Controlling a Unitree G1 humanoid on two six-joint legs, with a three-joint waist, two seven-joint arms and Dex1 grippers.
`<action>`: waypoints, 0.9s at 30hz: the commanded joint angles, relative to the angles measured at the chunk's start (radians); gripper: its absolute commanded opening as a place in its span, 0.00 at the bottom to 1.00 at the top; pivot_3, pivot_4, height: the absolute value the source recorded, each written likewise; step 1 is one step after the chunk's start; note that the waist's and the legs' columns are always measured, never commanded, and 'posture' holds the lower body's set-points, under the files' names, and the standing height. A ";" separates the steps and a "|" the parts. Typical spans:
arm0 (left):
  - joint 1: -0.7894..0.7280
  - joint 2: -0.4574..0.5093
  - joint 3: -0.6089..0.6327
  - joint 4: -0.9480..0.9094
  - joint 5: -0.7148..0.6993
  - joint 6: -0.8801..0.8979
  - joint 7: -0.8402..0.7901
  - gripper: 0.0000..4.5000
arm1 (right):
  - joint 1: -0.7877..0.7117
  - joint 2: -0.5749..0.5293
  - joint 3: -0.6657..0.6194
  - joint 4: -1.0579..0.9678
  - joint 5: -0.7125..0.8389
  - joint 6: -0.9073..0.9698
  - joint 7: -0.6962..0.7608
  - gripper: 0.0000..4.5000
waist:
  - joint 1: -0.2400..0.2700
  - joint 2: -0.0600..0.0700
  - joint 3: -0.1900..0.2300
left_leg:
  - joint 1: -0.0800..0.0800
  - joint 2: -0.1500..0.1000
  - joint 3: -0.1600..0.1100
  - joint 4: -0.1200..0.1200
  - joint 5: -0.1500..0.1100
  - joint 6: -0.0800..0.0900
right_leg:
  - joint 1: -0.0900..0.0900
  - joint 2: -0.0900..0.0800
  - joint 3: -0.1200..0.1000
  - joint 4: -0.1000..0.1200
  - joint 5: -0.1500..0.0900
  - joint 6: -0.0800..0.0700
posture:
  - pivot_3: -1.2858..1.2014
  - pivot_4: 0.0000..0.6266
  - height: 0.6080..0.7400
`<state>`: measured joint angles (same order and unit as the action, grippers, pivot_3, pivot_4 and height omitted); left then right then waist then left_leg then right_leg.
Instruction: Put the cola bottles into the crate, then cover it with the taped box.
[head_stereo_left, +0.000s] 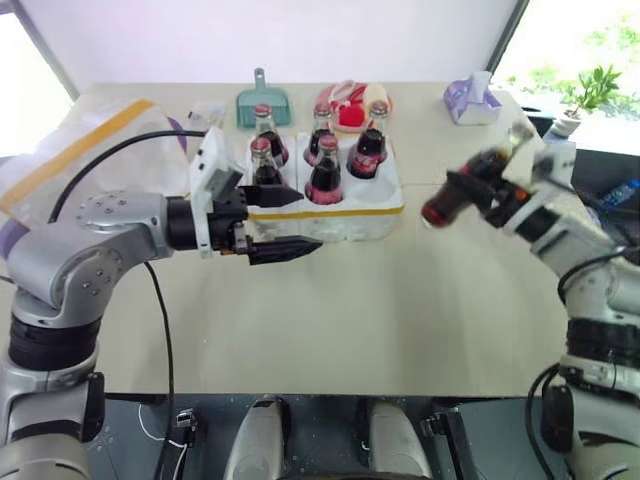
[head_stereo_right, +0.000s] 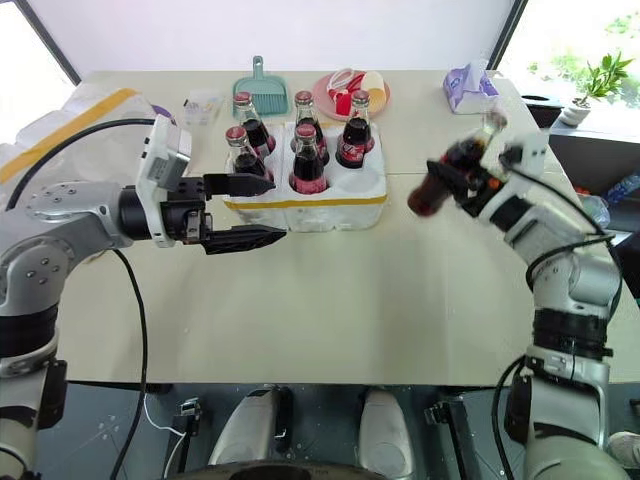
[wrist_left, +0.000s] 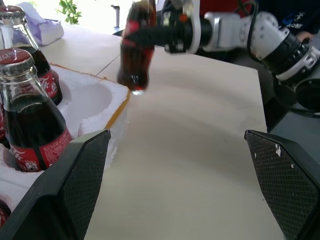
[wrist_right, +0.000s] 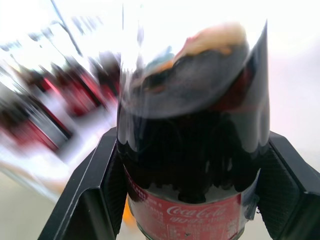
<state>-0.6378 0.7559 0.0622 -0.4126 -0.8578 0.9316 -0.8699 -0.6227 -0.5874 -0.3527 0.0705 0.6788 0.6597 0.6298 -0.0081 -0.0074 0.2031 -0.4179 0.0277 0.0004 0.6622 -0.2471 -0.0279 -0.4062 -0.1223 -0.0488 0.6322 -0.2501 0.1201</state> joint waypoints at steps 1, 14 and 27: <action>-0.007 0.009 0.031 -0.010 0.001 -0.021 0.004 1.00 | -0.118 0.012 0.008 -0.099 0.063 0.000 0.008 0.63 | -0.004 0.000 0.000 | -0.001 0.001 0.000 0.000 0.000 0.000 | -0.001 0.001 0.000 0.000 0.000 0.000 | 0.52 0.24 0.97; 0.007 0.019 0.058 -0.028 -0.008 -0.023 0.045 1.00 | -0.184 0.094 0.274 0.042 -0.144 -0.128 0.101 0.63 | -0.003 0.000 0.000 | -0.008 0.001 -0.001 0.002 0.000 0.000 | -0.005 0.002 0.000 -0.001 0.000 0.000 | 0.52 0.24 0.97; 0.029 0.035 0.062 -0.035 0.000 -0.023 0.052 1.00 | -0.178 0.150 0.408 0.200 -0.361 -0.261 0.134 0.99 | -0.009 -0.001 0.000 | -0.006 0.002 -0.001 0.002 0.000 0.000 | -0.004 0.003 0.001 0.000 0.001 -0.001 | 0.52 0.24 0.97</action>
<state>-0.6138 0.7716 0.0953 -0.4181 -0.8593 0.9245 -0.8142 -0.7879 -0.4332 0.0636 0.2808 0.3204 0.3874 0.7536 -0.0171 -0.0081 0.2027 -0.4232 0.0297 -0.0008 0.6643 -0.2467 -0.0284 -0.4098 -0.1191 -0.0480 0.6322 -0.2493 0.1192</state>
